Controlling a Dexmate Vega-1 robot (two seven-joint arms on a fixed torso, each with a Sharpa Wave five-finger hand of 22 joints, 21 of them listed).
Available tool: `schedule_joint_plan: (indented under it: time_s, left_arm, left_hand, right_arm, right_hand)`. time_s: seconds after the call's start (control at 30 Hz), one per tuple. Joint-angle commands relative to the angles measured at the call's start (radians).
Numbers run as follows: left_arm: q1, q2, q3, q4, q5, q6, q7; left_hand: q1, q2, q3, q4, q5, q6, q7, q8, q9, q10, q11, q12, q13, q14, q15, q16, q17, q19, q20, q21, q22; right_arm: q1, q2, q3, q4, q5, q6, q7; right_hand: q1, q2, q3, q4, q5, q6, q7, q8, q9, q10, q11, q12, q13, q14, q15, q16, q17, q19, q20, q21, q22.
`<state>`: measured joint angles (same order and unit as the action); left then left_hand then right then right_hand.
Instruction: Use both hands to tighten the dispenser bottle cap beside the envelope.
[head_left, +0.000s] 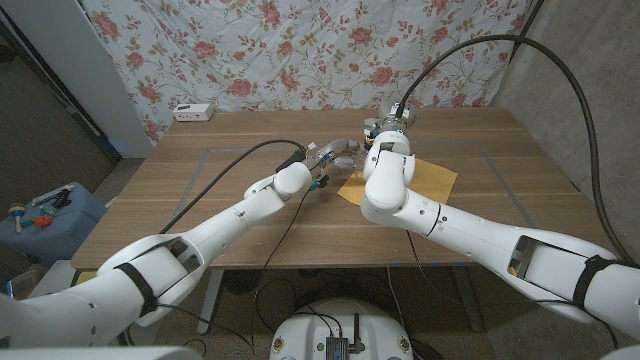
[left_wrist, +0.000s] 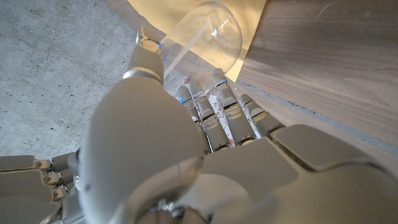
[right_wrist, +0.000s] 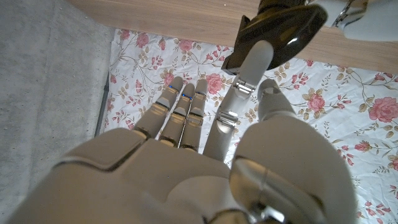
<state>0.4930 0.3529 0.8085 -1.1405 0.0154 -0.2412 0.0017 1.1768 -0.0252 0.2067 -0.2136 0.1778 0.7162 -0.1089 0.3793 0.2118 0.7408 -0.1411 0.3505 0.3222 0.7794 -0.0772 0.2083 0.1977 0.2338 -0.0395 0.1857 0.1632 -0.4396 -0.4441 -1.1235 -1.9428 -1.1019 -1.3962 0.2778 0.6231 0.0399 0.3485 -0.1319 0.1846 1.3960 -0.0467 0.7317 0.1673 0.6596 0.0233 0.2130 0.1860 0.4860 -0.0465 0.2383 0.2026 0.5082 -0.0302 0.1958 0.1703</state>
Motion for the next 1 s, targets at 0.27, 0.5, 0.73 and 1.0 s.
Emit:
schedule_joint_plan:
  time_s: [0.27,0.5,0.73,1.0]
  left_arm:
    - [0.013,0.007,-0.006,-0.020,0.002,0.010,0.015]
    - [0.015,0.009,-0.008,-0.020,0.002,0.007,0.019]
    - [0.015,0.011,-0.011,-0.020,0.000,0.002,0.018]
    - [0.012,0.011,-0.013,-0.012,-0.002,-0.006,0.017]
  left_hand:
    - [-0.057,0.130,0.077,0.064,0.007,0.157,0.014,0.026,0.004,0.076,-0.022,-0.001,0.161,0.023,-0.108,0.004,0.004,0.005,-0.112,-0.004,0.000]
    - [-0.060,0.129,0.079,0.065,0.006,0.156,0.014,0.026,0.003,0.077,-0.027,-0.002,0.162,0.022,-0.109,0.002,0.002,0.005,-0.112,-0.004,0.000]
    - [-0.062,0.128,0.081,0.064,0.006,0.156,0.013,0.026,0.003,0.079,-0.029,-0.002,0.164,0.023,-0.109,0.001,0.001,0.005,-0.113,-0.004,0.000]
    - [-0.063,0.126,0.083,0.064,0.006,0.157,0.013,0.027,0.003,0.081,-0.027,-0.004,0.165,0.026,-0.108,0.002,0.001,0.005,-0.113,-0.004,0.001]
  right_arm:
    - [-0.018,-0.052,0.014,-0.117,0.058,0.000,-0.079]
    - [-0.023,-0.104,0.033,-0.181,0.158,0.018,-0.114]
    - [-0.021,-0.175,0.049,-0.253,0.256,0.049,-0.136]
    - [0.002,-0.258,0.045,-0.311,0.341,0.092,-0.141]
  right_hand:
    - [-0.045,-0.010,-0.019,0.007,-0.004,-0.054,-0.003,-0.049,0.003,0.002,0.008,-0.011,0.004,0.014,-0.023,-0.001,0.006,0.004,0.004,-0.001,0.002]
    - [-0.052,-0.015,-0.026,-0.003,-0.004,-0.156,-0.016,-0.121,0.007,-0.034,0.012,-0.023,0.005,-0.017,-0.017,-0.015,0.008,-0.019,0.007,-0.008,0.002]
    - [-0.029,-0.023,-0.021,-0.024,-0.001,-0.243,-0.025,-0.187,0.012,-0.092,0.010,-0.031,0.007,-0.069,-0.005,-0.035,0.005,-0.059,-0.004,-0.014,0.001]
    - [0.000,-0.028,-0.012,-0.032,0.000,-0.403,-0.038,-0.279,0.019,-0.170,0.004,-0.035,0.010,-0.139,0.000,-0.047,0.003,-0.106,-0.009,-0.016,-0.001]
